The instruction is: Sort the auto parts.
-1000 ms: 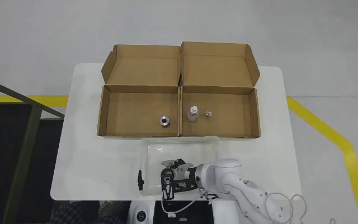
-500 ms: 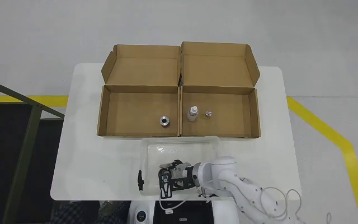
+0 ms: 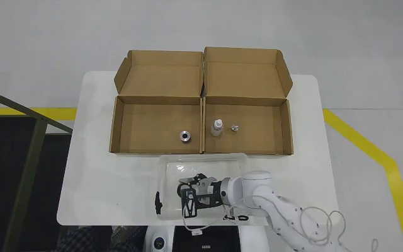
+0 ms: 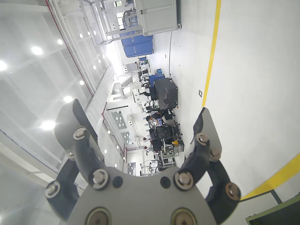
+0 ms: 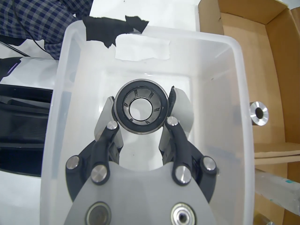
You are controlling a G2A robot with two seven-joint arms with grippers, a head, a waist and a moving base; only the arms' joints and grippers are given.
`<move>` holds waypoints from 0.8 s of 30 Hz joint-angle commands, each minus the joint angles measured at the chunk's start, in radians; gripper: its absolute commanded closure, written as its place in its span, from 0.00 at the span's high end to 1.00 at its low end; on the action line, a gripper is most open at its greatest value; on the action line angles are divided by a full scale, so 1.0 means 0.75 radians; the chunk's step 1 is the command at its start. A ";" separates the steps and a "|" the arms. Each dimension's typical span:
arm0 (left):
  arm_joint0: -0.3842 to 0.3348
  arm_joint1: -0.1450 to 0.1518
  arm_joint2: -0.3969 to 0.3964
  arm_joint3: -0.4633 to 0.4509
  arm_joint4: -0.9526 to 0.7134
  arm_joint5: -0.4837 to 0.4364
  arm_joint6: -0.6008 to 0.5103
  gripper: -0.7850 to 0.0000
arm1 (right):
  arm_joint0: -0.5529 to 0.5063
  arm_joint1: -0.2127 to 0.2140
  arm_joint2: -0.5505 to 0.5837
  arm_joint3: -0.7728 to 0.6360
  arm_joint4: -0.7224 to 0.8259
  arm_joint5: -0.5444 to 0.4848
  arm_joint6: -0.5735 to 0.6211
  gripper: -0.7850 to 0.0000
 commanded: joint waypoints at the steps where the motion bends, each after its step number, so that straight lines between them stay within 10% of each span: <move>1: 0.000 0.000 0.000 0.000 0.000 0.000 0.000 1.00 | -0.006 0.004 0.019 -0.026 0.014 -0.002 -0.005 0.00; 24: 0.000 0.000 0.000 0.000 0.000 0.000 0.000 1.00 | -0.148 0.078 0.401 -0.298 0.238 -0.024 -0.141 0.00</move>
